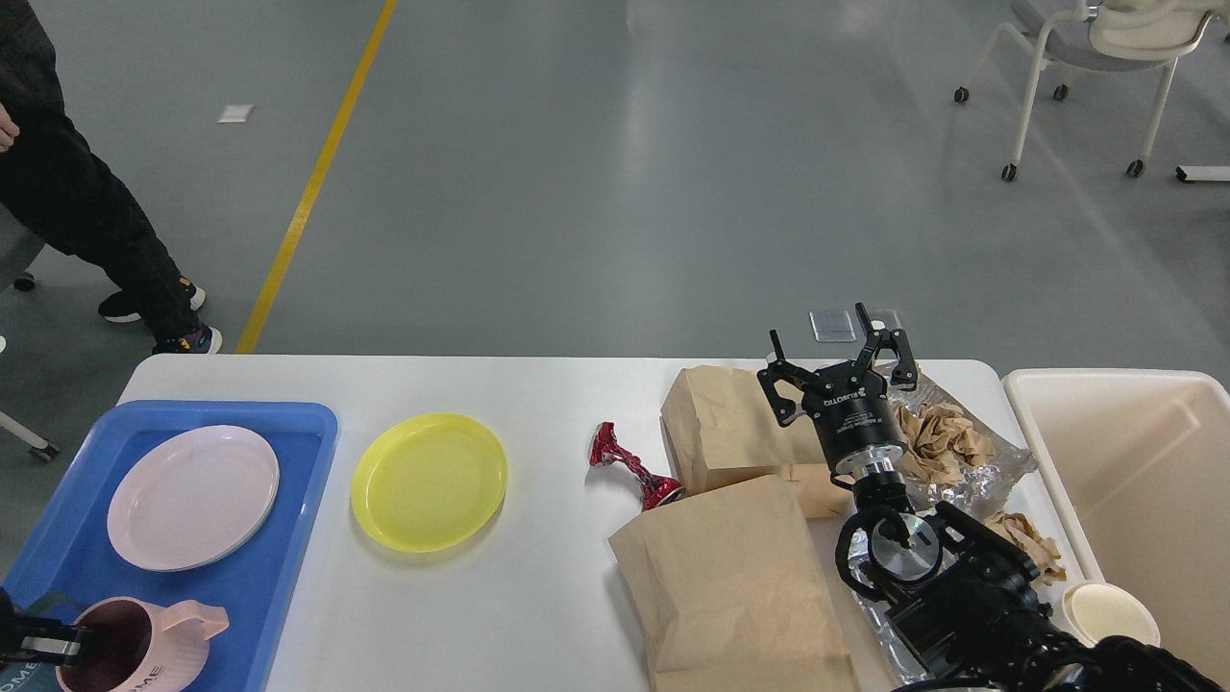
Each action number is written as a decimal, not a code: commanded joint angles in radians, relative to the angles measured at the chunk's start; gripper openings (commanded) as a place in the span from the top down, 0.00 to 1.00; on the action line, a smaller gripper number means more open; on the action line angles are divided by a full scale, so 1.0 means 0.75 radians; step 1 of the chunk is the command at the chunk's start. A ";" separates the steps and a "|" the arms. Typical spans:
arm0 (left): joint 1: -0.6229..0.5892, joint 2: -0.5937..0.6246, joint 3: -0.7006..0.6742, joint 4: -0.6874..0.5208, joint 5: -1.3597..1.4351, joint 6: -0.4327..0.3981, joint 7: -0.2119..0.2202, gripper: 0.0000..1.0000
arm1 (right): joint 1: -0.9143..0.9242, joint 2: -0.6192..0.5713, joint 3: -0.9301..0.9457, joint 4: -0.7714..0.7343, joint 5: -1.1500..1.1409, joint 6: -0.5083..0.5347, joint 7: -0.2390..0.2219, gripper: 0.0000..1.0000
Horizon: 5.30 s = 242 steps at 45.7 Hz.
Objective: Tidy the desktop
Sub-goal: 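Adjust the mug on the tray, then lift the left gripper away, then reach the left gripper to the yellow plate rim and grasp it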
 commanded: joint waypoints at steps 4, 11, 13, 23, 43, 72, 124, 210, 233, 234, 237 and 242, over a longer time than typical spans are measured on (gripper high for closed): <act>0.054 -0.073 -0.010 0.028 -0.078 0.032 0.011 1.00 | 0.001 0.000 0.000 0.000 0.000 0.000 0.000 0.00; 0.103 -0.134 -0.010 0.077 -0.123 0.081 0.009 1.00 | 0.001 0.000 0.000 0.000 0.000 0.000 0.000 0.00; 0.103 -0.143 -0.010 0.077 -0.137 0.081 0.009 0.99 | 0.001 0.000 0.000 0.000 0.000 0.000 0.000 0.00; 0.089 -0.147 -0.012 0.077 -0.147 0.067 -0.009 0.66 | 0.001 0.000 0.000 0.002 0.000 0.000 0.000 0.00; -0.355 0.115 -0.402 0.044 -0.149 -0.808 -0.046 0.16 | -0.001 0.000 0.000 0.002 0.000 0.002 0.000 0.00; -0.478 -0.239 -0.894 0.531 -0.452 -1.091 0.240 0.16 | -0.001 0.000 0.000 0.000 0.000 0.002 0.000 0.00; 0.299 -0.924 -0.638 0.580 -0.779 0.059 0.559 0.25 | -0.001 0.000 0.000 0.002 0.000 0.006 0.000 0.00; 0.387 -0.904 -0.659 0.684 -0.857 0.054 0.557 0.41 | -0.001 0.000 0.000 0.002 0.000 0.006 0.000 0.00; 0.418 -0.985 -0.656 0.748 -0.855 0.085 0.580 0.51 | -0.001 0.000 0.000 0.002 0.000 0.006 0.000 0.00; 0.420 -0.989 -0.656 0.748 -0.855 0.085 0.580 0.52 | -0.001 0.000 0.000 0.002 0.000 0.006 0.000 0.00; 0.420 -0.994 -0.654 0.750 -0.853 0.085 0.582 0.54 | -0.001 0.000 0.000 0.002 0.000 0.006 0.000 0.00; 0.422 -0.998 -0.652 0.750 -0.853 0.085 0.582 0.62 | -0.001 0.000 0.000 0.000 0.000 0.006 0.000 0.00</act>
